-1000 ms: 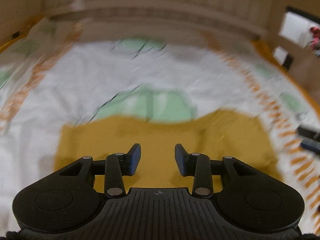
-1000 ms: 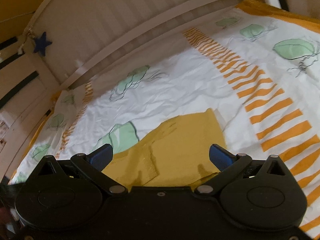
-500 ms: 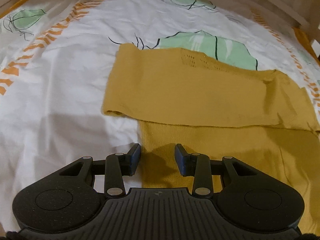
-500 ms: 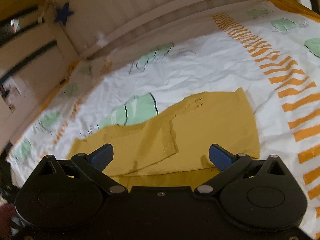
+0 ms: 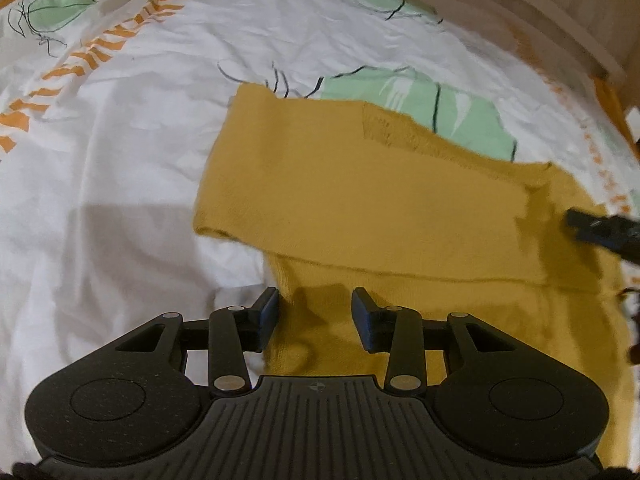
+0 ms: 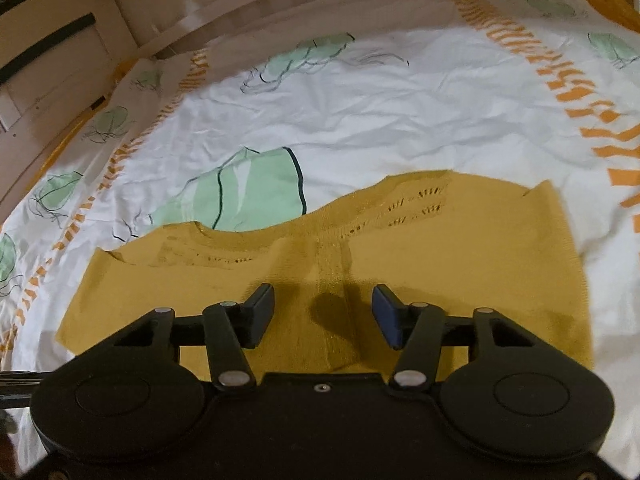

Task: Fold small clothes
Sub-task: 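Grasp the sweater side edge with the right tool and fold it inward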

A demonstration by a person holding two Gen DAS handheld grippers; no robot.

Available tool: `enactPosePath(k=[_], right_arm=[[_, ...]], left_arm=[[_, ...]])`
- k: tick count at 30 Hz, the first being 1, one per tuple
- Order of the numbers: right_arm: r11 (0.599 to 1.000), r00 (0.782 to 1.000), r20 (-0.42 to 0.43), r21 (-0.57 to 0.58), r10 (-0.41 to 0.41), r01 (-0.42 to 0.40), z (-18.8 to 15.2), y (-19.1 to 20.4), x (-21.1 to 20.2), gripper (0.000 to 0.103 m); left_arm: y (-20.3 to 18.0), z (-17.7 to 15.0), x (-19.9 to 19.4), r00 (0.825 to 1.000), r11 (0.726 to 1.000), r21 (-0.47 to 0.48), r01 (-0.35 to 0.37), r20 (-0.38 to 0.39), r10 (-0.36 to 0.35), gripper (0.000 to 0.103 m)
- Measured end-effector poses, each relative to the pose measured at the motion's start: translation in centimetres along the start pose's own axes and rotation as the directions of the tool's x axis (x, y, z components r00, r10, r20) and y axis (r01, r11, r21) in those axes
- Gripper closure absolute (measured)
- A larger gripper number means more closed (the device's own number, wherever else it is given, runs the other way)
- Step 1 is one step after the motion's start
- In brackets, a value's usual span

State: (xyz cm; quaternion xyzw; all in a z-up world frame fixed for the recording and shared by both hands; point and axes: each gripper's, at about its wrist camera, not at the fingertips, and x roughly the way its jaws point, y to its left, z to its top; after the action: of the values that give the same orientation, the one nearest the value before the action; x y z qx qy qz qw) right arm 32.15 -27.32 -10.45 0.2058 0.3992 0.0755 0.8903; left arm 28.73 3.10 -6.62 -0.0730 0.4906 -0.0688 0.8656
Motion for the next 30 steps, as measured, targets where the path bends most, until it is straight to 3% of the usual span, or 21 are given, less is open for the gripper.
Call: enactPosePath(k=[4, 5, 8, 10, 15, 20, 25, 30], right_arm=[[1.000, 1.000, -0.019, -0.013, -0.023, 0.023, -0.2, 0.5, 1.0, 0.045], [1.000, 1.000, -0.017, -0.016, -0.023, 0.023, -0.3, 0.6, 1.0, 0.050], [1.000, 0.999, -0.029, -0.004, -0.024, 0.024, -0.1, 0.9, 1.2, 0.084], [1.000, 0.999, -0.032, 0.008, -0.008, 0.008, 0.2, 1.2, 1.0, 0.088], [0.997, 0.998, 0.017, -0.054, 0.065, -0.064, 1.9, 4.2, -2.2, 0.089], [0.987, 0.986, 0.107, -0.113, 0.130, -0.117, 4.9, 6.0, -8.0, 0.090], [0.998, 0.986, 0.158, -0.050, 0.043, -0.035, 6.2, 2.6, -10.7, 0.090], [0.992, 0.990, 0.083, 0.047, -0.117, 0.113, 5.3, -2.8, -7.5, 0.090]], left_arm=[[0.2, 1.1, -1.6, 0.998, 1.000, -0.014, 0.026, 0.056, -0.025, 0.065], [0.3, 1.4, -2.0, 0.997, 1.000, -0.013, 0.016, 0.077, -0.015, 0.065], [0.6, 1.8, -2.6, 0.993, 1.000, -0.009, -0.019, 0.118, 0.020, 0.065], [0.7, 1.9, -2.6, 0.992, 0.999, -0.012, -0.030, 0.123, 0.032, 0.065], [1.2, 2.2, -2.5, 0.992, 0.999, -0.034, -0.028, 0.120, 0.031, 0.065], [1.6, 2.4, -2.8, 0.990, 0.998, -0.035, -0.044, 0.132, 0.048, 0.065], [1.6, 2.4, -2.5, 0.991, 0.998, -0.035, -0.046, 0.120, 0.050, 0.065], [1.1, 2.1, -1.7, 0.994, 0.999, -0.007, -0.051, 0.097, 0.051, 0.065]])
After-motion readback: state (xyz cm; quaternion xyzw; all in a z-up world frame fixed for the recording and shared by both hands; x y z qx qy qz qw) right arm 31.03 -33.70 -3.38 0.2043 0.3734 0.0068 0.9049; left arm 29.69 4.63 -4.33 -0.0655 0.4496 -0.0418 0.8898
